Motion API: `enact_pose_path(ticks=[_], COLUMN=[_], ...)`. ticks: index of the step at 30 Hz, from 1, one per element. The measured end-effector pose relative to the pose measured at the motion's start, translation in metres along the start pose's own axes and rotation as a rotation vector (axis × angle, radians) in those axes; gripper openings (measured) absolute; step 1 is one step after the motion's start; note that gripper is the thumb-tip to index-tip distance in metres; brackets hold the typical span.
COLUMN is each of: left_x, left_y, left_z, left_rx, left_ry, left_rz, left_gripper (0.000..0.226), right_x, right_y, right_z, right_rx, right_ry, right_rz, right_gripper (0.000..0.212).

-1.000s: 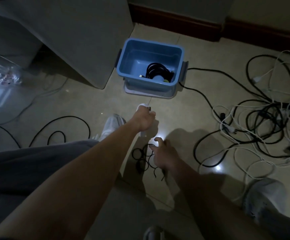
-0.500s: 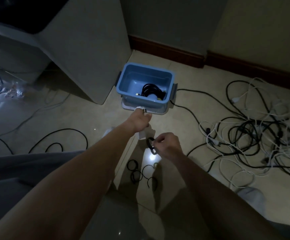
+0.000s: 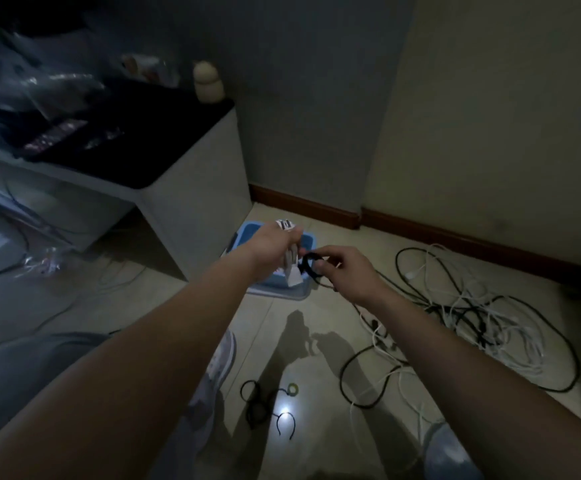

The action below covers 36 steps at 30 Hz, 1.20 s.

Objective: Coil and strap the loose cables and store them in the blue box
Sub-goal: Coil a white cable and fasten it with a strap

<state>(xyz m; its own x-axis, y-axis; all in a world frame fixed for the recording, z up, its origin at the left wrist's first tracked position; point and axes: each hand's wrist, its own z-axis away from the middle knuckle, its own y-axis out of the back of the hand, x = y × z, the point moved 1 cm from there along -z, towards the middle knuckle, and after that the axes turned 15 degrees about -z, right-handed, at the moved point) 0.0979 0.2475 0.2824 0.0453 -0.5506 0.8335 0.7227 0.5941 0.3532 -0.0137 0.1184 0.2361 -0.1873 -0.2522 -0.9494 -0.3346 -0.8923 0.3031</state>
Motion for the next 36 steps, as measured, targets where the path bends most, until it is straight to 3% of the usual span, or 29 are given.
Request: enact_pose_path(ticks=[2, 6, 12, 16, 22, 32, 36], left_x=[0.021, 0.057, 0.085, 0.083, 0.071, 0.076, 0.076], left_y=[0.005, 0.013, 0.019, 0.014, 0.004, -0.004, -0.007], left_z=[0.012, 0.039, 0.061, 0.062, 0.055, 0.046, 0.043], left_rx=[-0.018, -0.079, -0.235, -0.286, -0.274, -0.371, -0.344], left_ry=[-0.032, -0.132, -0.234, -0.242, -0.201, -0.205, -0.206], left_rz=[0.094, 0.298, 0.375, 0.406, 0.549, 0.573, 0.557], left_gripper=[0.027, 0.028, 0.030, 0.031, 0.028, 0.026, 0.026], right_x=[-0.032, -0.084, -0.124, -0.127, -0.116, -0.108, -0.107], right_y=[0.017, 0.043, 0.069, 0.075, 0.077, 0.083, 0.084], right_z=[0.008, 0.029, 0.051, 0.058, 0.056, 0.046, 0.043], right_rx=[-0.009, -0.010, -0.010, 0.024, 0.087, -0.038, -0.026], right_ry=[0.060, 0.130, 0.162, 0.175, 0.176, 0.144, 0.164], right_rz=[-0.008, -0.054, -0.124, -0.226, -0.178, -0.254, -0.256], right_gripper=[0.014, 0.026, 0.025, 0.011, 0.022, 0.008, 0.020])
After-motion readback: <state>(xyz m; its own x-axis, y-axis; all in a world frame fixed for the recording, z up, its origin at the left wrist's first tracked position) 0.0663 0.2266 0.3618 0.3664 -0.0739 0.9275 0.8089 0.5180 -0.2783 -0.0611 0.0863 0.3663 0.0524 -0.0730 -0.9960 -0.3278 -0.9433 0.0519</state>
